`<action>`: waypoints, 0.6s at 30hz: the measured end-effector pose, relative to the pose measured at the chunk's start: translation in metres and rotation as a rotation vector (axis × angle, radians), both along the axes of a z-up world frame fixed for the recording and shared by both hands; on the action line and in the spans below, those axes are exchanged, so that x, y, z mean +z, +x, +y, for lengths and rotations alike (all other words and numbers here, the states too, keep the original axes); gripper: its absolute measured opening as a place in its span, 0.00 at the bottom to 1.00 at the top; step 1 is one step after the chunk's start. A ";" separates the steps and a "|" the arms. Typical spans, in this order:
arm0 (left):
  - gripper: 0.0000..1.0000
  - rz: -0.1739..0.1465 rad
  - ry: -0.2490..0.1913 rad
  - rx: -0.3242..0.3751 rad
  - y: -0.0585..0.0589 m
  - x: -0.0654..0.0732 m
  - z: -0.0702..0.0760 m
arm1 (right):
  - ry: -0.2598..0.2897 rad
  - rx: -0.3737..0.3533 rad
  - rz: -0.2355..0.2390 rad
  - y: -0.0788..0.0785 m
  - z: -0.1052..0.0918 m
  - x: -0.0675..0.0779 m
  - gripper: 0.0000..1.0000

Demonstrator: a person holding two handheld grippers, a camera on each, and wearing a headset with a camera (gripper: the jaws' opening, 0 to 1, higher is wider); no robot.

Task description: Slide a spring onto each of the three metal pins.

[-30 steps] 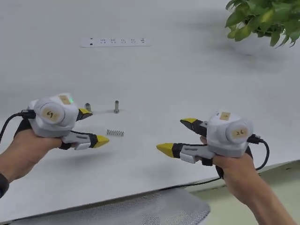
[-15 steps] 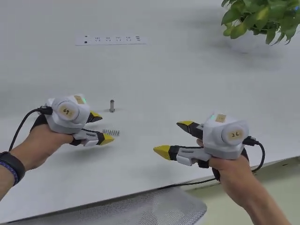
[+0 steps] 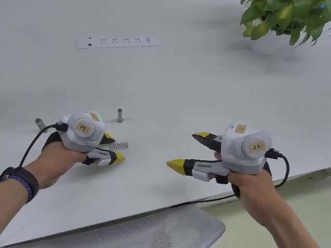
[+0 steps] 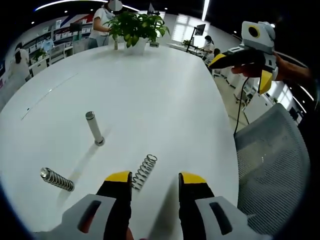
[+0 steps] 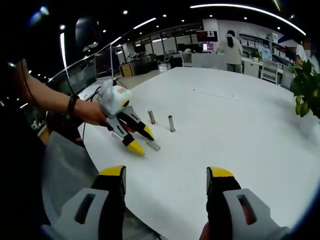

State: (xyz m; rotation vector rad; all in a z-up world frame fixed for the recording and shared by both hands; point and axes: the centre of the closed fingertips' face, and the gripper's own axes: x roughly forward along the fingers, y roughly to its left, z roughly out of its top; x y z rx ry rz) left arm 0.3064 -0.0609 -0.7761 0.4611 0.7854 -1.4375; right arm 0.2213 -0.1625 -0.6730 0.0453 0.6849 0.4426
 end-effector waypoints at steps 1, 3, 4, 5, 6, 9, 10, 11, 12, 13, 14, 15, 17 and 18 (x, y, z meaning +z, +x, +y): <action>0.28 -0.007 0.003 -0.002 0.000 -0.001 0.000 | 0.003 -0.002 0.000 0.000 -0.001 0.000 0.64; 0.25 -0.020 0.018 -0.011 0.001 -0.005 0.001 | 0.002 -0.002 0.003 0.000 -0.001 -0.001 0.64; 0.24 -0.020 0.020 -0.011 0.001 -0.006 0.001 | 0.001 0.000 0.005 0.000 -0.001 -0.001 0.64; 0.23 -0.019 0.023 -0.011 0.001 -0.006 0.002 | 0.000 0.003 0.006 0.000 -0.001 -0.002 0.64; 0.22 -0.023 0.030 -0.010 0.002 -0.007 0.002 | 0.001 0.003 0.005 0.000 0.000 -0.002 0.64; 0.17 -0.026 0.028 0.006 0.004 -0.006 0.002 | 0.004 0.005 0.004 0.001 0.001 -0.001 0.64; 0.15 -0.034 0.028 0.010 0.006 -0.006 0.001 | 0.003 0.006 0.004 0.001 0.001 -0.001 0.64; 0.08 -0.042 0.026 0.012 0.007 -0.006 0.000 | 0.003 0.008 0.003 0.001 0.002 -0.001 0.64; 0.03 -0.064 0.036 0.003 0.008 -0.007 0.001 | 0.004 0.012 0.002 0.001 0.003 -0.001 0.63; 0.03 -0.077 0.033 0.003 0.007 -0.007 0.000 | 0.003 0.016 -0.001 0.002 0.004 0.000 0.63; 0.03 -0.083 0.044 0.002 0.008 -0.008 -0.001 | 0.002 0.021 -0.001 0.002 0.005 0.000 0.63; 0.03 -0.088 0.050 -0.005 0.008 -0.009 -0.001 | 0.003 0.024 -0.001 0.002 0.006 0.001 0.64; 0.03 -0.084 0.060 0.016 0.009 -0.010 0.000 | 0.004 0.029 -0.002 0.003 0.007 0.001 0.64; 0.03 -0.075 0.057 0.031 0.010 -0.010 0.000 | 0.003 0.031 -0.003 0.003 0.007 0.001 0.64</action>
